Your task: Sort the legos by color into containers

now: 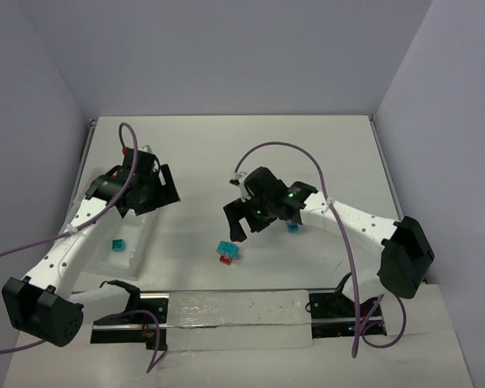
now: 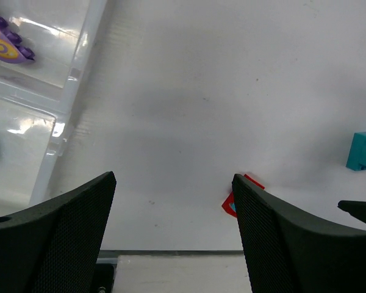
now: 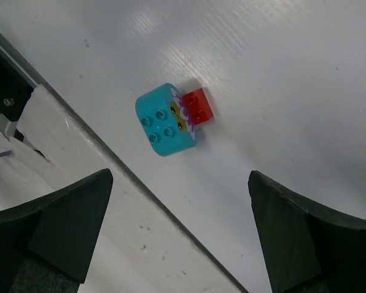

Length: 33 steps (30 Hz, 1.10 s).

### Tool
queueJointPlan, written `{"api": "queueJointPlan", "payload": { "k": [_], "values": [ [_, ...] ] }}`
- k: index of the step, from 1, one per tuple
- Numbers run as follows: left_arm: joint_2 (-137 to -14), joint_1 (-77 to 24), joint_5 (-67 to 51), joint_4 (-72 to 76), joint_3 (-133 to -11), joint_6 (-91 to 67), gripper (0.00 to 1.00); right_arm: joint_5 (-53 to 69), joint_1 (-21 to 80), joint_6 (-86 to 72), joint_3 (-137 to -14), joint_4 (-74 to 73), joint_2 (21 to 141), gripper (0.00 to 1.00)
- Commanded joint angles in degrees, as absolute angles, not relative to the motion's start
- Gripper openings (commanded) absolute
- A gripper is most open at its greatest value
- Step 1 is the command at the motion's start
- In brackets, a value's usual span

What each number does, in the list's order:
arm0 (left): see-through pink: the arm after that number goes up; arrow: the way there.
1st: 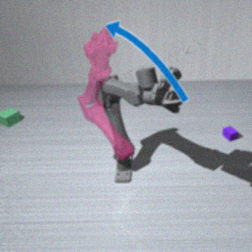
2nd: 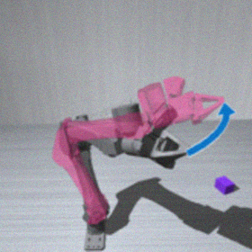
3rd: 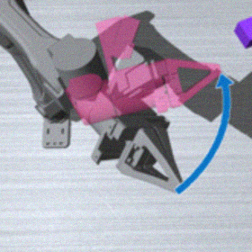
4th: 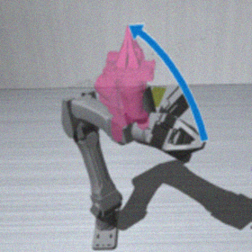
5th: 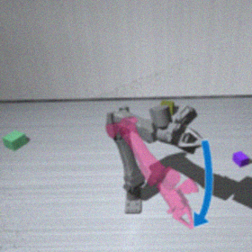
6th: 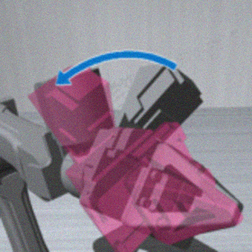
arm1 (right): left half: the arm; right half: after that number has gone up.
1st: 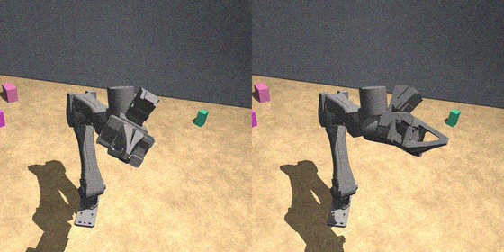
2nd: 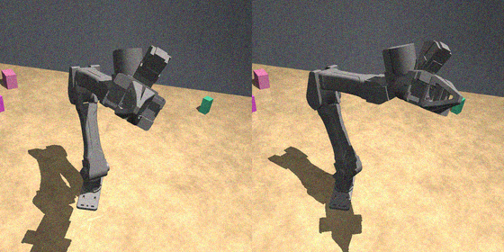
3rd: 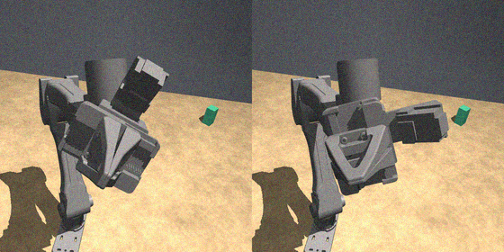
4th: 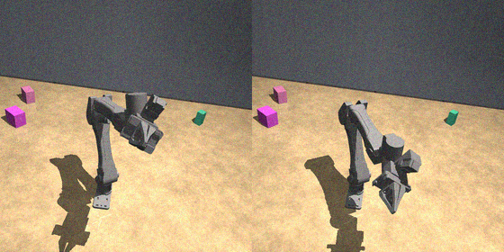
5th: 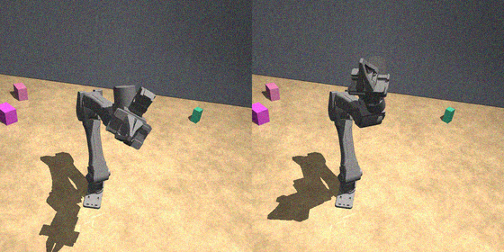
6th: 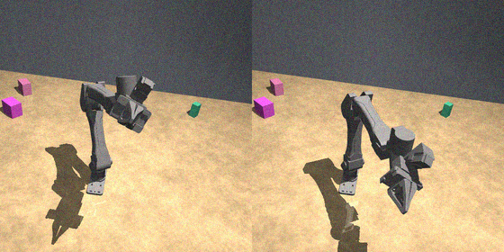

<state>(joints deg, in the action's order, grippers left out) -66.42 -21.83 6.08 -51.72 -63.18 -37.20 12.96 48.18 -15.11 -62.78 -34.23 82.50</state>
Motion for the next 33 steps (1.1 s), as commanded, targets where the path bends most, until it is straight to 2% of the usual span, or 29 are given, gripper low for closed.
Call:
{"api": "queueJointPlan", "payload": {
  "k": [1,5,12,18,20,27,33],
  "values": [
    [-67.81,-25.46,7.99,-48.25,-67.27,-40.78,0.85,14.63,44.00,-17.91,-62.13,-37.01,78.00,1.00],
    [-71.46,-29.52,8.67,-48.73,-68.62,-43.50,0.84,18.71,39.91,-22.67,-64.58,-36.34,78.70,1.00],
    [-72.37,-33.48,11.42,-50.93,-67.82,-44.80,0.84,19.10,37.13,-28.45,-67.11,-33.08,78.66,1.00],
    [-73.28,-36.37,13.01,-50.79,-63.97,-49.30,0.82,22.19,35.49,-30.79,-66.40,-32.80,77.99,1.00],
    [-72.82,-37.83,15.46,-52.56,-63.70,-50.71,0.81,21.62,35.16,-31.20,-65.35,-32.96,76.84,1.00],
    [-70.08,-40.08,12.88,-54.97,-63.83,-46.18,0.80,15.66,28.25,-33.69,-63.88,-35.96,73.98,1.00],
    [-69.77,-41.09,8.48,-55.38,-61.72,-59.40,0.79,13.06,22.54,-33.34,-64.09,-34.92,73.79,1.00]
  ]
}}
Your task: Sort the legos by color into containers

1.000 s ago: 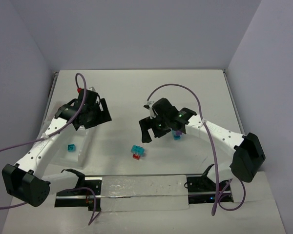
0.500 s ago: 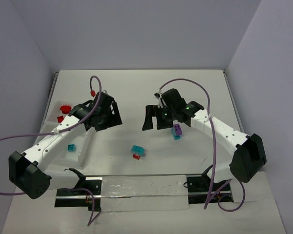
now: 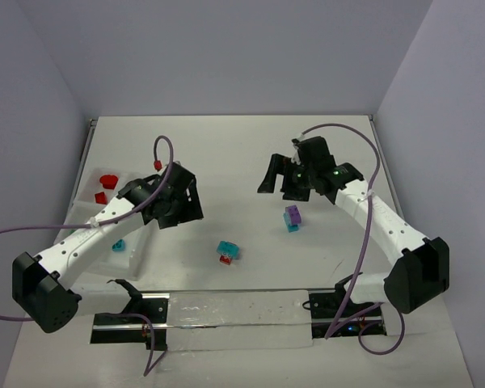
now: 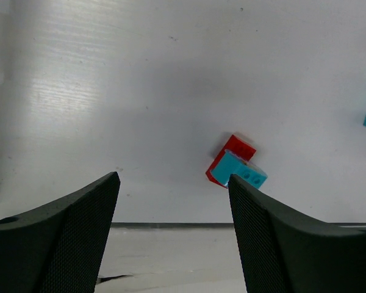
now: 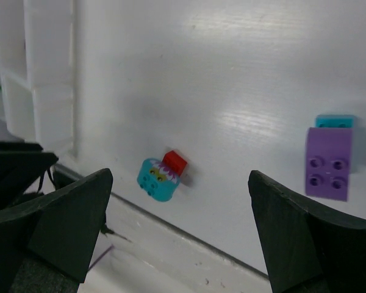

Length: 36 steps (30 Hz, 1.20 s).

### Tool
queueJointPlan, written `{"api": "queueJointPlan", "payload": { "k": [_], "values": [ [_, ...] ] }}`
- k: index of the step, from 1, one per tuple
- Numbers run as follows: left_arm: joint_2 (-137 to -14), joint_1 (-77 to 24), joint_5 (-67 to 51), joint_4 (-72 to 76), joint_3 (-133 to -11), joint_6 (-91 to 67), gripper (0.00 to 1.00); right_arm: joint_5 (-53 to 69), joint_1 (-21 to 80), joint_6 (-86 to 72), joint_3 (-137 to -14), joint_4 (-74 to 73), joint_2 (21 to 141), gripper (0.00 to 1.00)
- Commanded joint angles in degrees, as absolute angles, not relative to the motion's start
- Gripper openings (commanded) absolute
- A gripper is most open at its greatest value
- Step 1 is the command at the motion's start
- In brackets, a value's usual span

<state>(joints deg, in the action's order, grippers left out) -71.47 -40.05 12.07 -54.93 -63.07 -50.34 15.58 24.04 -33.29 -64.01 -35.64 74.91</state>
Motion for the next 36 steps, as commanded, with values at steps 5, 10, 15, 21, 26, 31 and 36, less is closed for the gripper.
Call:
{"api": "queueJointPlan", "payload": {
  "k": [5,10,15,21,26,31,36],
  "values": [
    [-71.44,-44.98,3.27,-53.03,-64.05,-70.73,0.73,15.93,22.43,-32.74,-64.13,-30.02,74.41,0.99],
    [-75.32,-47.95,1.23,-54.82,-63.58,-82.46,0.75,17.21,22.50,-31.11,-62.30,-27.53,72.14,0.99],
    [-77.08,-48.60,-1.59,-52.78,-61.78,-90.00,0.80,15.77,22.44,-27.06,-60.32,-27.80,69.61,0.99],
    [-82.03,-48.69,-4.52,-49.64,-63.55,-92.87,0.81,15.11,22.18,-24.17,-59.33,-28.44,67.39,0.99],
    [-86.17,-48.60,-4.48,-54.45,-64.52,-95.90,0.75,15.29,21.36,-23.64,-58.49,-28.58,66.06,0.99],
    [-88.68,-48.52,-5.25,-50.96,-62.89,-95.02,0.77,16.87,21.01,-25.24,-56.45,-26.48,63.39,0.99],
    [-91.38,-48.52,-5.42,-48.86,-63.95,-93.28,0.78,17.02,21.01,-25.96,-56.28,-25.92,62.45,0.99]
  ]
}}
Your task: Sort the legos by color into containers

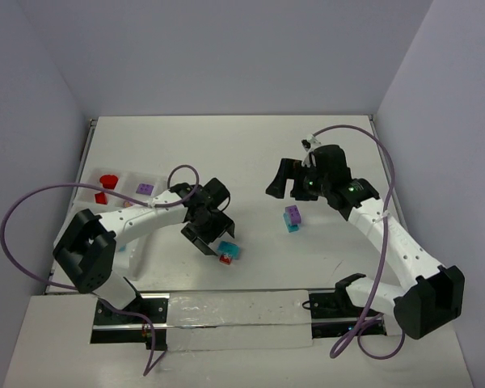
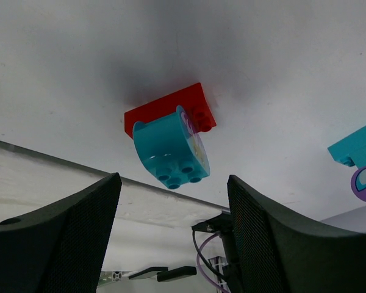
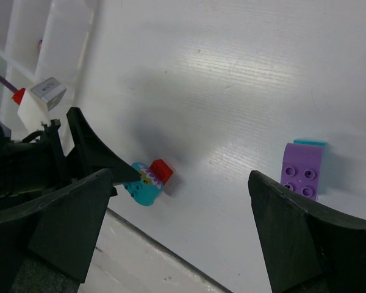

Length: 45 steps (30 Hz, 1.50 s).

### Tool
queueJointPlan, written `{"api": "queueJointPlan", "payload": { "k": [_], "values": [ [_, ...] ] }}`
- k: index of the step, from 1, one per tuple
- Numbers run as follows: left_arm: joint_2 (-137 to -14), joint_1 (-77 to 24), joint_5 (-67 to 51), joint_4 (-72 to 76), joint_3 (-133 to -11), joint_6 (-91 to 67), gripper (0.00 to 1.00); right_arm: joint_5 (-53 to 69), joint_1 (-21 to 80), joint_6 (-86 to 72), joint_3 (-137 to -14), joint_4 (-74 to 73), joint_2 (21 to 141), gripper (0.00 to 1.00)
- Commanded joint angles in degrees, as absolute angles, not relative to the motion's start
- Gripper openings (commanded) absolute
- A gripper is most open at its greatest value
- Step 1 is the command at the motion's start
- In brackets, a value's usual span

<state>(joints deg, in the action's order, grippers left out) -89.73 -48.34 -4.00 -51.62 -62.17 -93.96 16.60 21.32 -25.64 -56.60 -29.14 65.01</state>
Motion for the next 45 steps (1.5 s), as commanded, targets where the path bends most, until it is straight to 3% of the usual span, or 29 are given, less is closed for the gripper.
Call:
{"api": "queueJointPlan", "payload": {
  "k": [1,14,19,21,22,24,25,32,37,45],
  "values": [
    [-91.59,-48.52,-5.24,-48.39,-63.71,-93.23,0.78,16.99,21.01,-26.11,-56.04,-25.20,61.84,0.99],
    [-93.39,-48.78,-6.28,-44.74,-59.50,-93.87,0.68,15.91,21.01,-26.20,-55.02,-25.45,59.85,0.99],
    [-93.53,-49.04,-6.08,-44.30,-59.21,-93.50,0.58,15.53,21.02,-26.38,-55.12,-25.61,59.59,0.99],
    [-93.69,-49.04,-6.21,-44.31,-59.15,-93.31,0.38,15.22,21.02,-26.47,-55.39,-25.87,59.57,0.99],
    [-93.68,-49.04,-6.01,-44.50,-59.27,-93.06,0.35,14.77,21.08,-26.58,-55.46,-25.96,59.41,0.99],
    [-93.54,-49.04,-5.37,-45.68,-60.66,-91.83,0.07,14.02,21.01,-26.96,-55.65,-25.38,58.45,0.99],
    [-93.52,-48.91,-4.82,-46.44,-61.47,-91.28,0.01,13.84,21.07,-27.05,-55.72,-25.31,58.23,0.99],
    [-87.11,-42.55,-0.89,-47.10,-69.70,-75.75,0.00,13.44,21.01,-25.05,-59.76,-29.44,59.32,0.99],
    [-78.68,-35.30,-11.20,-32.68,-70.61,-60.80,0.00,15.57,21.09,-26.69,-59.82,-26.63,57.40,0.99],
    [-74.15,-31.38,-34.03,-7.82,-66.44,-55.31,0.00,28.04,22.05,-23.60,-68.86,-25.49,63.47,0.97]
  ]
}}
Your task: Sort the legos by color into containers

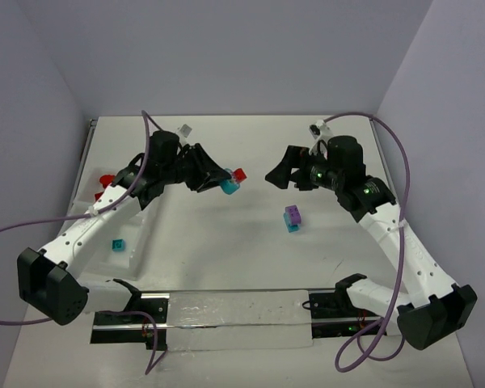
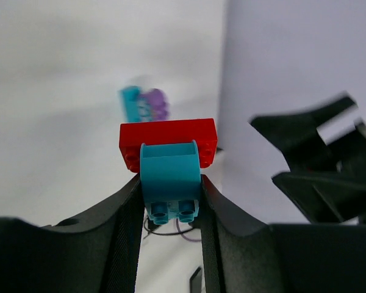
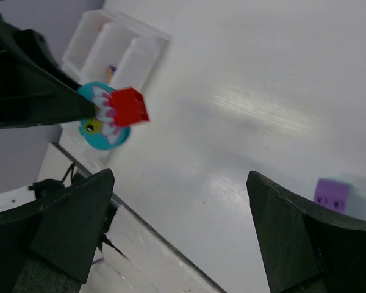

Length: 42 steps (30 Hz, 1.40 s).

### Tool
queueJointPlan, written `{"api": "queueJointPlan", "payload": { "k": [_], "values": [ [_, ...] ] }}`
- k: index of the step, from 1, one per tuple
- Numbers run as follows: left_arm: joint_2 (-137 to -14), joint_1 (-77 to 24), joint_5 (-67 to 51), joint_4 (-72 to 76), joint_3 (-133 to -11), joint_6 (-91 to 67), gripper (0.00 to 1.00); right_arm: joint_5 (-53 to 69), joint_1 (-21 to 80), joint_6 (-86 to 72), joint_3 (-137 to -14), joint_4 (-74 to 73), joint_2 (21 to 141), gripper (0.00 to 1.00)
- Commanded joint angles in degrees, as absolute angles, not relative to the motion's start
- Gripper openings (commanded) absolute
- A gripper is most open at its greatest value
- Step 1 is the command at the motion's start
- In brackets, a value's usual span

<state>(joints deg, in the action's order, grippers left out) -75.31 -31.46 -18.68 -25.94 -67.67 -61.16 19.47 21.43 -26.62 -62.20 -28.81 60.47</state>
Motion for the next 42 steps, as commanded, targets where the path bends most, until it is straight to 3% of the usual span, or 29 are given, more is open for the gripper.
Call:
{"api": "queueJointPlan", "payload": {
  "k": [1,7,11,20,25,29,34,37,42],
  "values": [
    [-73.85,-31.38,-36.51,-5.47,-66.15,-54.80,0.00,28.90,22.34,-22.26,-69.96,-24.62,63.77,0.96],
    [-77.43,-31.20,-50.02,-1.15,-68.22,-49.38,0.00,35.88,23.87,-10.27,-70.73,-15.46,64.36,0.95],
    [-78.22,-30.41,-55.09,3.15,-67.68,-48.87,0.00,33.50,24.17,-3.97,-66.12,-10.83,61.37,0.95],
    [-78.09,-26.97,-55.82,0.65,-68.81,-46.06,0.00,33.10,24.26,-3.51,-66.76,-16.89,58.93,0.92],
    [-77.61,-24.49,-54.42,3.69,-67.37,-50.06,0.00,33.56,24.74,-6.99,-63.57,-13.74,56.92,0.91],
    [-78.38,-20.24,-51.82,1.91,-67.81,-58.50,0.00,34.31,26.66,-0.16,-59.21,-10.92,54.47,0.93],
    [-75.52,-18.00,-54.51,9.75,-59.98,-73.46,0.00,32.49,28.32,8.95,-52.81,-2.40,51.58,0.97],
    [-74.71,-17.84,-54.82,2.99,-60.68,-68.60,0.00,30.32,28.39,10.11,-52.00,0.64,53.95,0.98],
    [-75.08,-17.38,-64.29,1.66,-59.59,-58.94,0.00,39.09,28.50,18.99,-59.04,-3.84,64.19,0.99]
  ]
}}
